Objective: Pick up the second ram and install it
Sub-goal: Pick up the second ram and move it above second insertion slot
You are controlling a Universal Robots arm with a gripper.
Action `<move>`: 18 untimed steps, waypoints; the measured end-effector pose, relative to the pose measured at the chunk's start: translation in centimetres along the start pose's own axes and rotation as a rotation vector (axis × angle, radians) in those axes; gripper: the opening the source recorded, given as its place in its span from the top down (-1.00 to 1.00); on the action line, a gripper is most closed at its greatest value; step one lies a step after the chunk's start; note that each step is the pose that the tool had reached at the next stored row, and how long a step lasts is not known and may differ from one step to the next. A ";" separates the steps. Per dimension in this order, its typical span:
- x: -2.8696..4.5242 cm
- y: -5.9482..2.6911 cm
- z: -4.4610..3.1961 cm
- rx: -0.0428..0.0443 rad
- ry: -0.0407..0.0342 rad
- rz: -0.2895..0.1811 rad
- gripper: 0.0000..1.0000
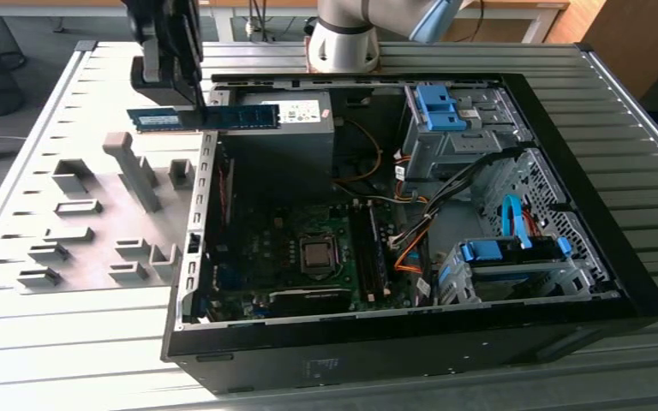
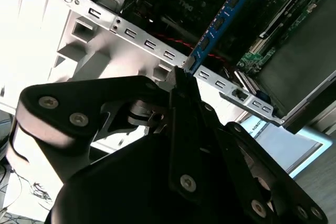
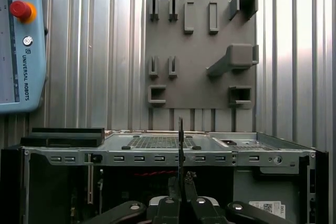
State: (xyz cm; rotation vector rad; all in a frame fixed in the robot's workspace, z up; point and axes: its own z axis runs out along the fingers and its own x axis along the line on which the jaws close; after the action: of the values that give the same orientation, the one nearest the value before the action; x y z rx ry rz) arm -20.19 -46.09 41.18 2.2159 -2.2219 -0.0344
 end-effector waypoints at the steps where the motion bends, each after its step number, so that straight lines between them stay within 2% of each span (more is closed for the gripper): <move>1: 0.00 -0.09 0.00 0.0000 0.0000 0.000 0.73; 13: 0.00 -1.17 -0.01 0.0001 -0.0001 0.000 0.73; 18: 0.00 -2.24 -0.02 0.0000 -0.0001 0.000 0.73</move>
State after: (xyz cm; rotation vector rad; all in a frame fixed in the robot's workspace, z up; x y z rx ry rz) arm -17.95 -46.09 41.16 2.2160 -2.2219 -0.0344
